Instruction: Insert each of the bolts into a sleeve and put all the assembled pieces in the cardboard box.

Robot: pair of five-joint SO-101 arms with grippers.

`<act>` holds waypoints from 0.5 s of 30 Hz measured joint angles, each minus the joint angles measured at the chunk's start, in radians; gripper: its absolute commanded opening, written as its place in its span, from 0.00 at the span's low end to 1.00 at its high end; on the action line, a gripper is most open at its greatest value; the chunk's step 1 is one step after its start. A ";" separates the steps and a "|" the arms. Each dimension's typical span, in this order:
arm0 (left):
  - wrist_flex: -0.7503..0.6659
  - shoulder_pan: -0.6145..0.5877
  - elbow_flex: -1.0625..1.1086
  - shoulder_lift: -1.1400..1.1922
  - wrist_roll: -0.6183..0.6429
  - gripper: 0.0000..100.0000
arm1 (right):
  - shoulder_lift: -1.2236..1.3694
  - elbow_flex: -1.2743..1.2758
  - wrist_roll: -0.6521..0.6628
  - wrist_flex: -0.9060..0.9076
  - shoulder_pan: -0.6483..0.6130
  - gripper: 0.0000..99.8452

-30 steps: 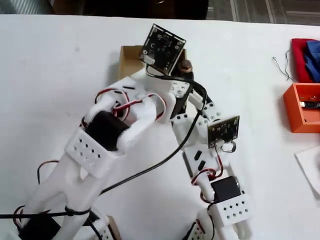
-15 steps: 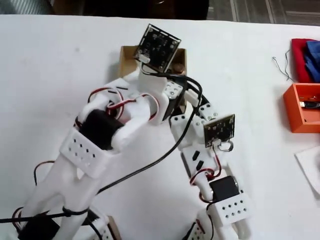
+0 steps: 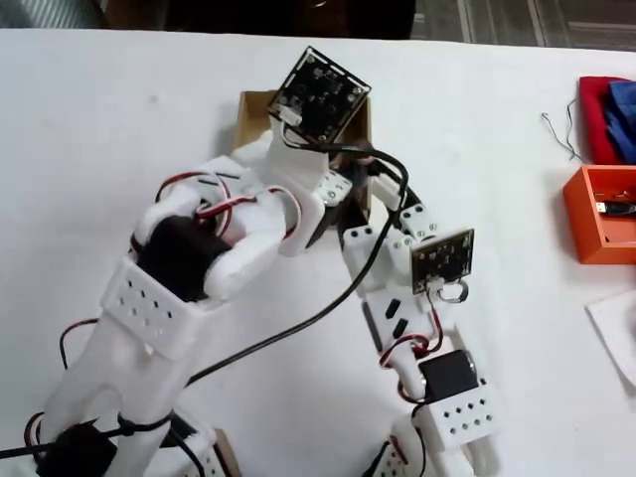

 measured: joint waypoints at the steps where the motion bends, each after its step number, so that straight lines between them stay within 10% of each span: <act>1: 0.000 0.000 -0.002 0.000 0.000 0.08 | 0.000 0.000 0.000 0.002 0.000 0.02; 15: 0.127 -0.272 -0.107 -0.218 -0.203 0.03 | 0.000 -0.176 0.000 0.361 -0.002 0.02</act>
